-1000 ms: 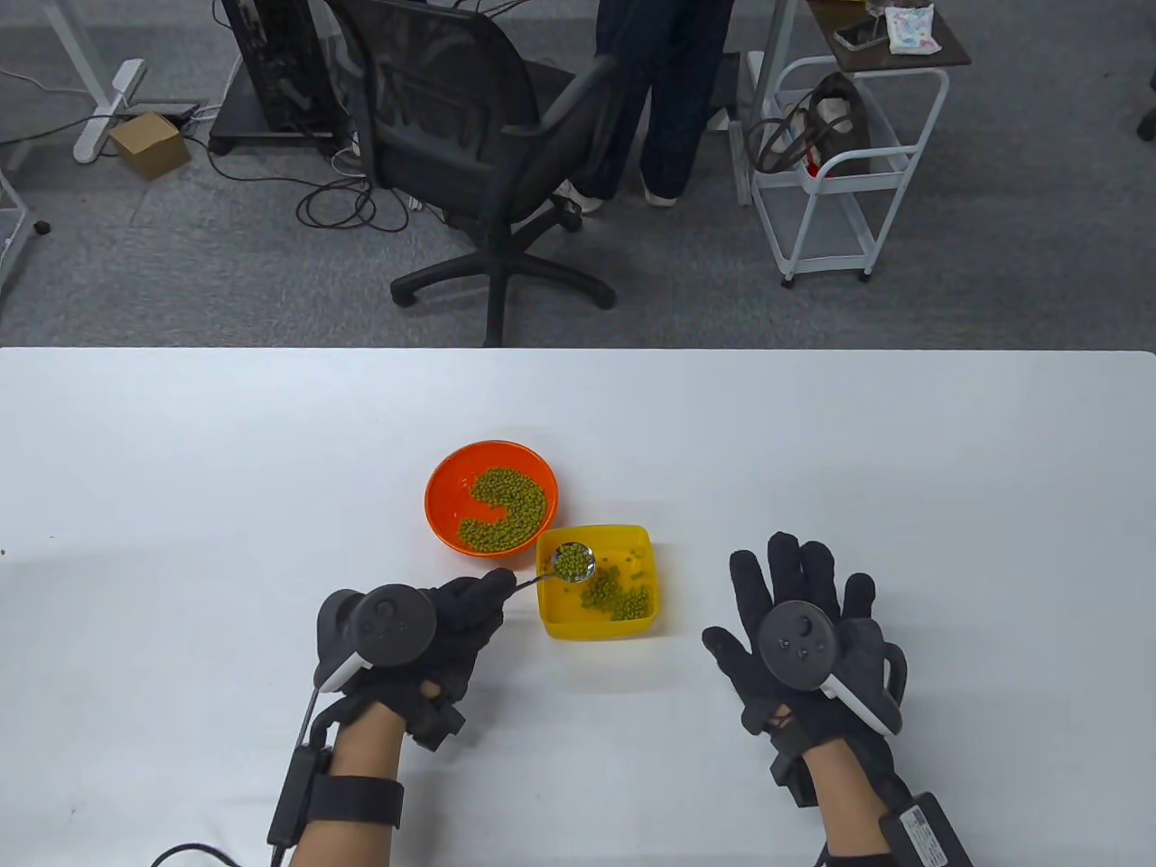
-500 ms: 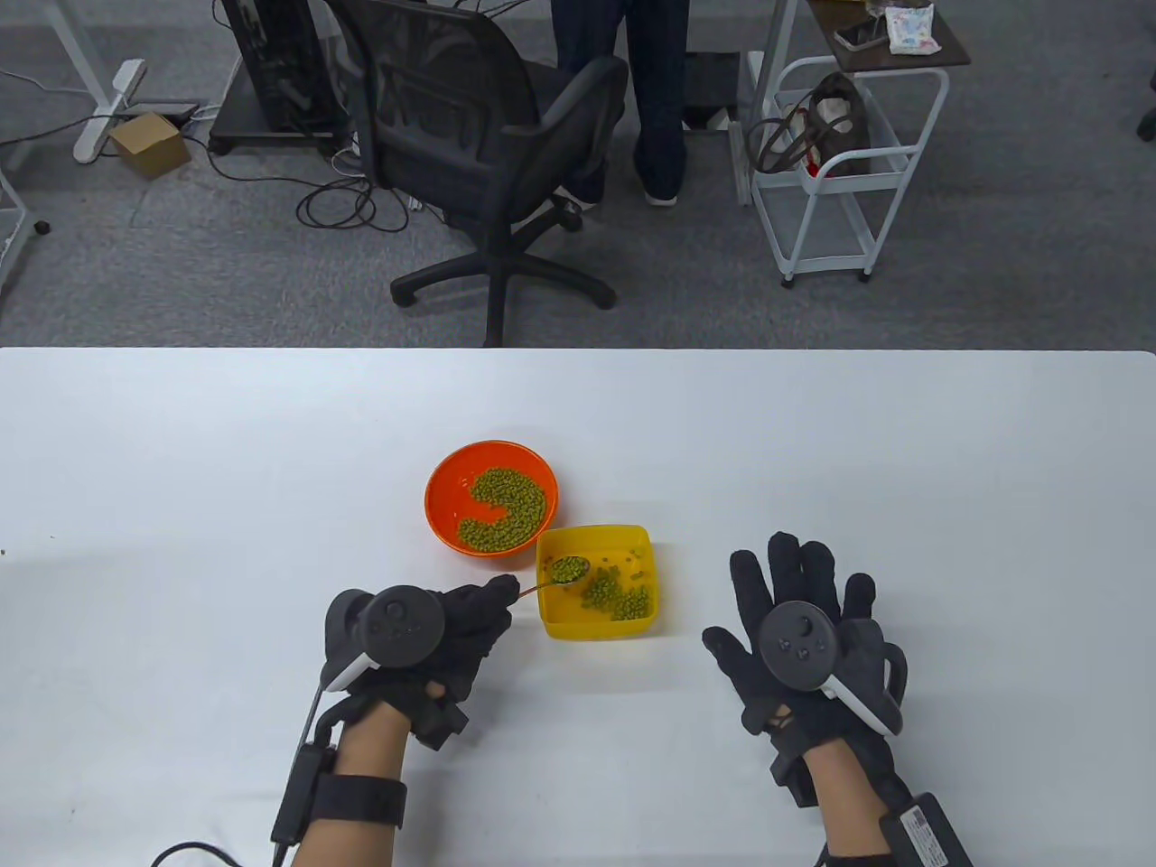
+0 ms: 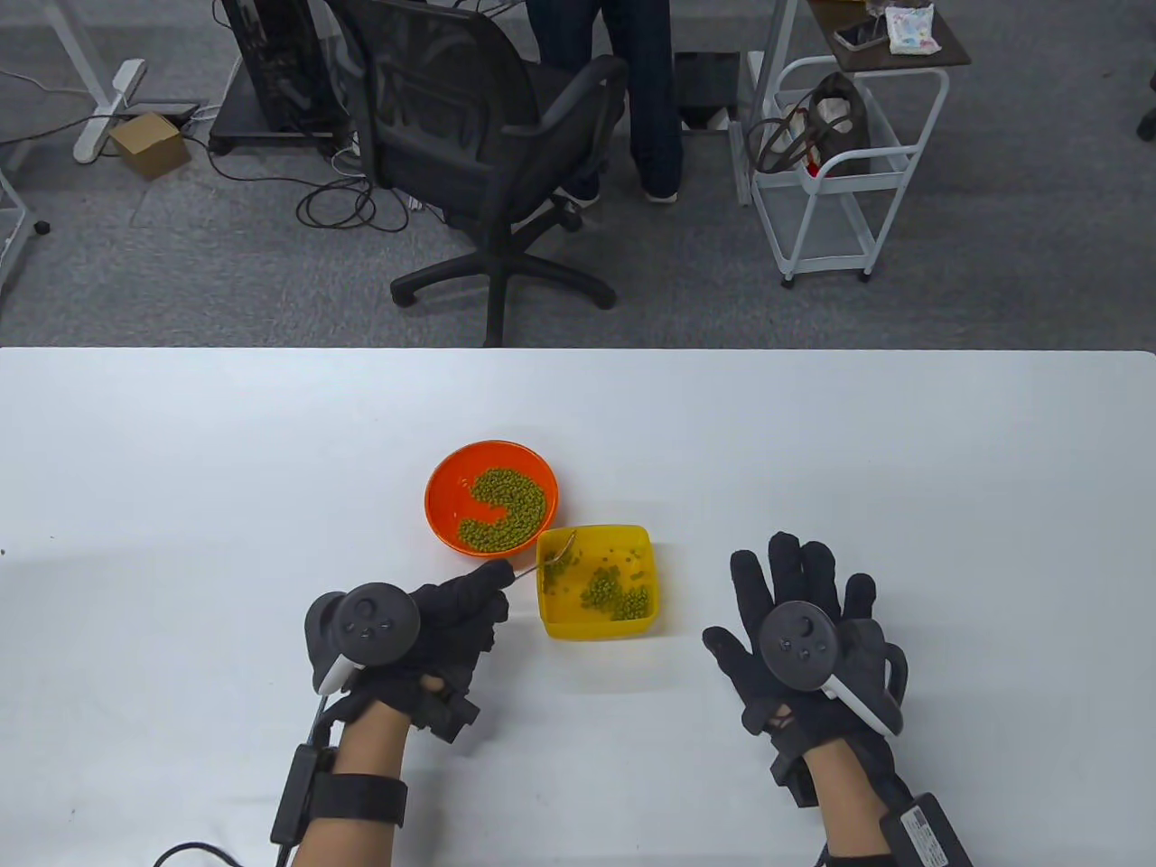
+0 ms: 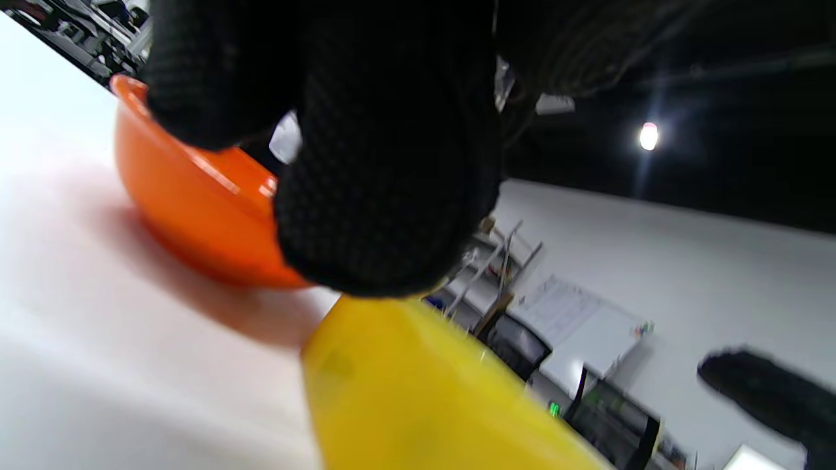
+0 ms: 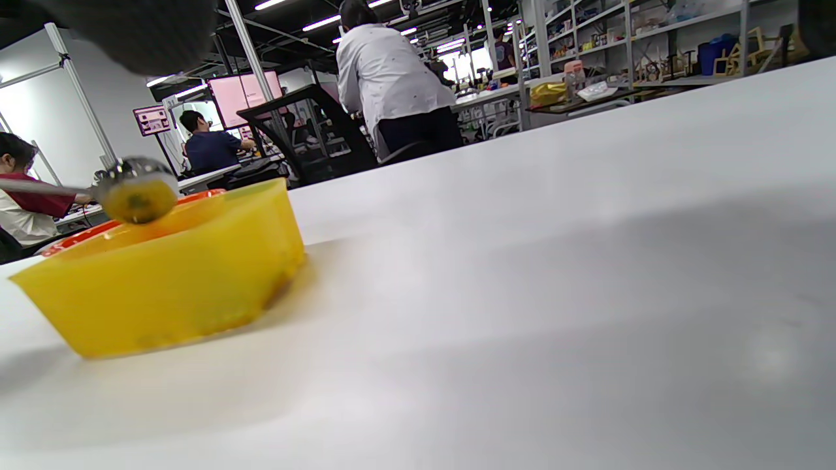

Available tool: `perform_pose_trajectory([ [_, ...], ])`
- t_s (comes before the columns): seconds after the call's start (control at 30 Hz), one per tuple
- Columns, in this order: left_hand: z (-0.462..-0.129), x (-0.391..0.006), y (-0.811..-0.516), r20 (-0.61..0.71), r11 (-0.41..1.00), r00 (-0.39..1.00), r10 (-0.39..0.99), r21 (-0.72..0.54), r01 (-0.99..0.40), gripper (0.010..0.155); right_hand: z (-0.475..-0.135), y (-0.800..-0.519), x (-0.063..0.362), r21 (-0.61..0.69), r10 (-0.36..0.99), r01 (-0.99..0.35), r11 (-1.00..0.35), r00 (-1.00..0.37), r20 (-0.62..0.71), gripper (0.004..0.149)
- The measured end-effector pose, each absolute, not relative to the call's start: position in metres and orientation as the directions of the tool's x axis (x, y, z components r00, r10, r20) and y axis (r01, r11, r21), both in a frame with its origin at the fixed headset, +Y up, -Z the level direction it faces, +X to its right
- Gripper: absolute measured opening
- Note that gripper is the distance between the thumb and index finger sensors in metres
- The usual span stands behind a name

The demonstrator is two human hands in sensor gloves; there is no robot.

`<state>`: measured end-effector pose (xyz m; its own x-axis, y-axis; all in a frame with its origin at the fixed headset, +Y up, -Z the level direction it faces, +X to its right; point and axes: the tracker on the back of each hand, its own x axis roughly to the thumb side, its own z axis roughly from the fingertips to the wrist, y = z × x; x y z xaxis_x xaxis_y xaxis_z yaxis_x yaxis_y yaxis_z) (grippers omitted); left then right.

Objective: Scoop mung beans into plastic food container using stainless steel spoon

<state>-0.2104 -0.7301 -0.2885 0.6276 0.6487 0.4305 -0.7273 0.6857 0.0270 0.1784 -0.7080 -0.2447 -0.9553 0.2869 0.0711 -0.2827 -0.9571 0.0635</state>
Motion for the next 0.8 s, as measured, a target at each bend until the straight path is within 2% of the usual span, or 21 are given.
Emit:
perform_pose_trajectory([
  [0.1,-0.285,-0.218,-0.724,0.425,0.651,0.652,0.628,0.173,-0.739,0.046,-0.245,-0.708,0.179,0.063,0.287,-0.283,-0.957,-0.955,0.071,0.081],
  [0.17,-0.285,-0.223,-0.723,0.397,0.647,0.670,0.628,0.212,-0.732,0.046,-0.245,-0.708,0.178,0.064,0.287,-0.282,-0.957,-0.955,0.071,0.081],
  [0.43,-0.289,-0.230,-0.732,0.214,0.763,0.805,0.554,0.257,-0.593,0.043,-0.245,-0.708,0.178,0.065,0.287,-0.283,-0.957,-0.955,0.072,0.081],
  [0.53,-0.289,-0.225,-0.732,0.147,0.848,0.894,0.424,0.283,-0.448,0.043,-0.245,-0.709,0.178,0.066,0.287,-0.282,-0.957,-0.955,0.071,0.081],
  [0.67,-0.289,-0.212,-0.731,0.139,0.927,0.983,0.122,0.337,-0.163,0.044,-0.245,-0.708,0.178,0.064,0.287,-0.283,-0.957,-0.955,0.074,0.081],
  [0.8,-0.288,-0.203,-0.732,0.128,0.928,0.992,-0.016,0.371,-0.032,0.047,-0.245,-0.709,0.178,0.067,0.287,-0.282,-0.957,-0.955,0.073,0.081],
])
